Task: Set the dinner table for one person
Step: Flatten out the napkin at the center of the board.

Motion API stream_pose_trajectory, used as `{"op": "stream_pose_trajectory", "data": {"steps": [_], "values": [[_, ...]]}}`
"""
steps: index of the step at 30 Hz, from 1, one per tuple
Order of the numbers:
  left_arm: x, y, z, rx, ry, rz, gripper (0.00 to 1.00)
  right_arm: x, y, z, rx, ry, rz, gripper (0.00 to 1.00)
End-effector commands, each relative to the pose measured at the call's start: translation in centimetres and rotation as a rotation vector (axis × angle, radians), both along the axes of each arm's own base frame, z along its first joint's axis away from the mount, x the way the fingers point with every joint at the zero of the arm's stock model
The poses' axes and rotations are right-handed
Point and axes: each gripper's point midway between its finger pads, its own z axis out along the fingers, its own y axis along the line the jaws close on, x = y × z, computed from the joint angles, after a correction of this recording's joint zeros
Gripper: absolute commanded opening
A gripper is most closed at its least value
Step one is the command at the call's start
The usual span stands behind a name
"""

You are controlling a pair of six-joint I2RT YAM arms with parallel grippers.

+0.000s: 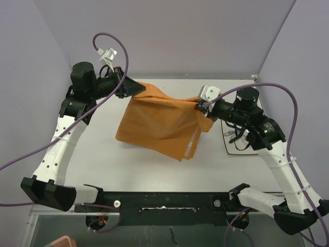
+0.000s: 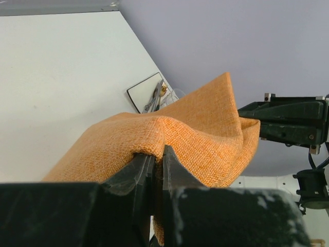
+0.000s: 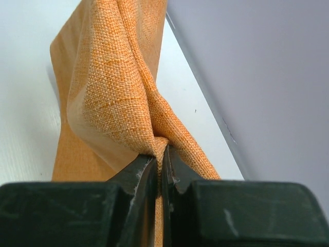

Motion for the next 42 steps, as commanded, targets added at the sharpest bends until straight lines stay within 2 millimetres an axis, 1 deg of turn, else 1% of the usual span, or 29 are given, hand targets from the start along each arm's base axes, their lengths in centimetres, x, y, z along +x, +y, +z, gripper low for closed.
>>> {"op": "stream_pose_trajectory", "data": {"steps": [1, 3, 5, 8, 9, 11, 13, 14, 17, 20, 21, 22, 23, 27, 29, 34, 37, 39, 42], "values": [[-3.3, 0.3, 3.2, -0.025, -0.122, -0.041, 0.0, -2.9, 0.6, 5.1, 0.094, -0.091, 0.097, 0.0], [-3.1, 0.3, 2.8, -0.026, -0.121, -0.038, 0.0, -2.5, 0.8, 4.5, 0.097, -0.084, 0.089, 0.0], [-2.3, 0.3, 2.0, -0.009, -0.115, -0.028, 0.0, -1.6, 1.1, 3.4, 0.083, -0.07, 0.083, 0.0], [-0.5, 0.0, 1.0, 0.017, -0.108, -0.026, 0.0, 0.4, 1.7, 1.8, 0.074, -0.06, 0.068, 0.0], [0.2, -0.1, 0.5, 0.026, -0.104, -0.025, 0.0, 1.5, 1.9, 0.9, 0.069, -0.055, 0.056, 0.0], [2.2, -0.2, -0.5, 0.044, -0.106, -0.013, 0.0, 3.8, 2.2, -0.3, 0.063, -0.052, 0.032, 0.0], [4.9, -0.2, -2.5, 0.064, -0.084, 0.015, 0.0, 6.6, 2.3, -2.1, 0.058, -0.043, -0.007, 0.0], [6.4, 0.0, -3.6, 0.072, -0.073, 0.022, 0.0, 8.0, 2.4, -3.1, 0.049, -0.035, -0.02, 0.0], [11.2, 1.1, -7.6, 0.095, 0.002, 0.091, 0.0, 13.3, 1.8, -5.7, 0.06, -0.023, -0.12, 0.0], [15.3, 2.2, -11.5, 0.098, 0.057, 0.149, 0.0, 18.1, 1.6, -7.9, 0.094, -0.001, -0.192, 0.0], [16.1, 2.5, -11.8, 0.096, 0.052, 0.158, 0.0, 19.5, 1.6, -9.0, 0.087, 0.009, -0.207, 0.0], [17.2, 2.7, -13.0, 0.096, 0.063, 0.162, 0.0, 20.7, 1.8, -9.6, 0.081, 0.011, -0.218, 0.0], [18.0, 2.8, -13.7, 0.097, 0.068, 0.166, 0.0, 21.9, 2.0, -10.6, 0.073, 0.021, -0.222, 0.0], [20.6, 3.2, -15.2, 0.08, 0.072, 0.172, 0.0, 25.8, 2.2, -13.7, 0.074, 0.045, -0.264, 0.0], [21.5, 3.3, -15.6, 0.063, 0.064, 0.168, 0.0, 27.2, 2.5, -15.6, 0.075, 0.061, -0.281, 0.0], [22.9, 3.6, -16.4, 0.046, 0.077, 0.163, 0.0, 29.6, 3.0, -17.3, 0.101, 0.06, -0.313, 0.0], [23.6, 4.2, -16.4, 0.029, 0.088, 0.177, 0.0, 30.6, 3.5, -17.5, 0.112, 0.038, -0.315, 0.0], [23.8, 4.4, -16.1, 0.021, 0.085, 0.176, 0.0, 31.1, 4.1, -17.1, 0.123, 0.011, -0.317, 0.0], [23.9, 4.5, -15.5, 0.02, 0.074, 0.172, 0.0, 31.3, 5.1, -16.1, 0.147, -0.029, -0.31, 0.0]]}}
